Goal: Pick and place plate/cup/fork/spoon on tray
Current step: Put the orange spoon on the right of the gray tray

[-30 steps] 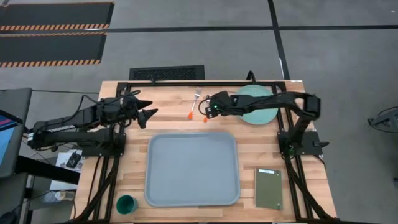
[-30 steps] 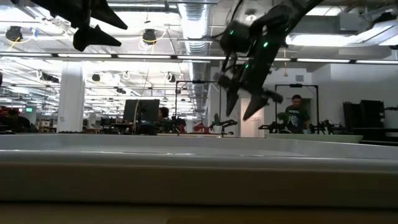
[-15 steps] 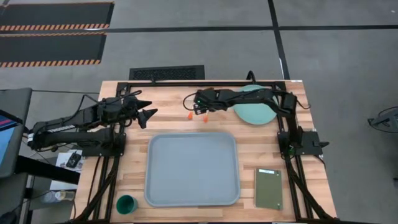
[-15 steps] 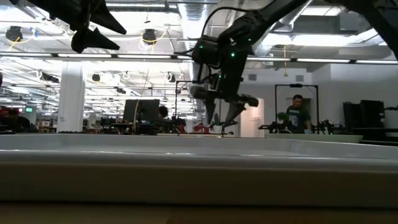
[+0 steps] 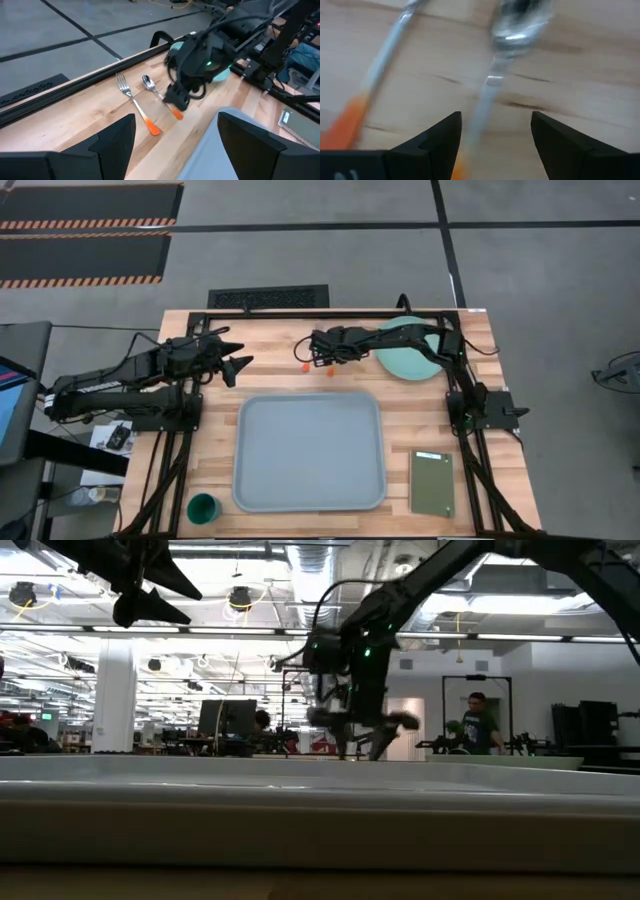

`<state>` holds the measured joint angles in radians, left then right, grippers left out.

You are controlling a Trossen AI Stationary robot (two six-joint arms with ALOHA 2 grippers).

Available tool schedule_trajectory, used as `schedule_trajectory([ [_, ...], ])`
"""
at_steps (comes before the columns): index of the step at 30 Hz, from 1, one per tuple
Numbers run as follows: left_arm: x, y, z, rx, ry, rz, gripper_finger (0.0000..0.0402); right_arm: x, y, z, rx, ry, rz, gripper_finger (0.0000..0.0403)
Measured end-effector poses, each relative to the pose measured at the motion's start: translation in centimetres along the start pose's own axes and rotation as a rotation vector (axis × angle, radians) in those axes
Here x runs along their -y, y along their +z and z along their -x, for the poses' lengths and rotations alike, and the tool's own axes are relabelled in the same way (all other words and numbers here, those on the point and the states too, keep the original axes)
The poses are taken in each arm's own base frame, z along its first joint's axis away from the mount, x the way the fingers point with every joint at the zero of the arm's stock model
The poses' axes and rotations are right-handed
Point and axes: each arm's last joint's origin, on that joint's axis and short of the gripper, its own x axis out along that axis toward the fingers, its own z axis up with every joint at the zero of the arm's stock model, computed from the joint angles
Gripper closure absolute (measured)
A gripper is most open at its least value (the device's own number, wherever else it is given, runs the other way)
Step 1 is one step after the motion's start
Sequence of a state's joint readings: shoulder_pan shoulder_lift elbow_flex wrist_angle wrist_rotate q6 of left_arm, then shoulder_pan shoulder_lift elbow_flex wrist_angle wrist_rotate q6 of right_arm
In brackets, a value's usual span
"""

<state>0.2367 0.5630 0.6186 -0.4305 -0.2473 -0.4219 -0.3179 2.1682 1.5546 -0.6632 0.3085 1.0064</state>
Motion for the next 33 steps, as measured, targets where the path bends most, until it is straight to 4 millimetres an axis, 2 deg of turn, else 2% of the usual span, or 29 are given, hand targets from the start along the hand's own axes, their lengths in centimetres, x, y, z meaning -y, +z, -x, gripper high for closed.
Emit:
schedule_trajectory([
  [5,0.0,-0.1,-0.2,-0.006,0.008,-0.021,0.0132,-0.1,-0.2,-0.7,-0.007,-0.012,-0.014,0.0140],
  [8,0.0,0.0,-0.2,-0.006,0.009,-0.020,0.0132,0.0,-0.1,-0.8,-0.017,-0.009,-0.041,0.0163],
  [11,0.0,-0.1,-0.2,-0.007,0.009,-0.021,0.0132,0.0,-0.2,-0.9,-0.016,-0.011,-0.041,0.0213],
  [17,-0.1,-0.1,-0.2,-0.010,0.012,-0.021,0.0132,-0.1,-0.1,-1.0,-0.014,-0.004,-0.023,0.0344],
  [20,-0.1,-0.1,-0.2,-0.010,0.011,-0.021,0.0132,-0.2,-0.3,-0.9,-0.014,-0.003,-0.003,0.0388],
  [27,-0.1,-0.1,-0.2,-0.009,0.011,-0.021,0.0132,-0.3,-0.4,-0.3,-0.010,0.007,0.004,0.0382],
  [33,0.0,-0.1,-0.2,-0.009,0.010,-0.021,0.0132,-0.2,0.0,2.3,0.008,0.037,0.027,0.0394],
])
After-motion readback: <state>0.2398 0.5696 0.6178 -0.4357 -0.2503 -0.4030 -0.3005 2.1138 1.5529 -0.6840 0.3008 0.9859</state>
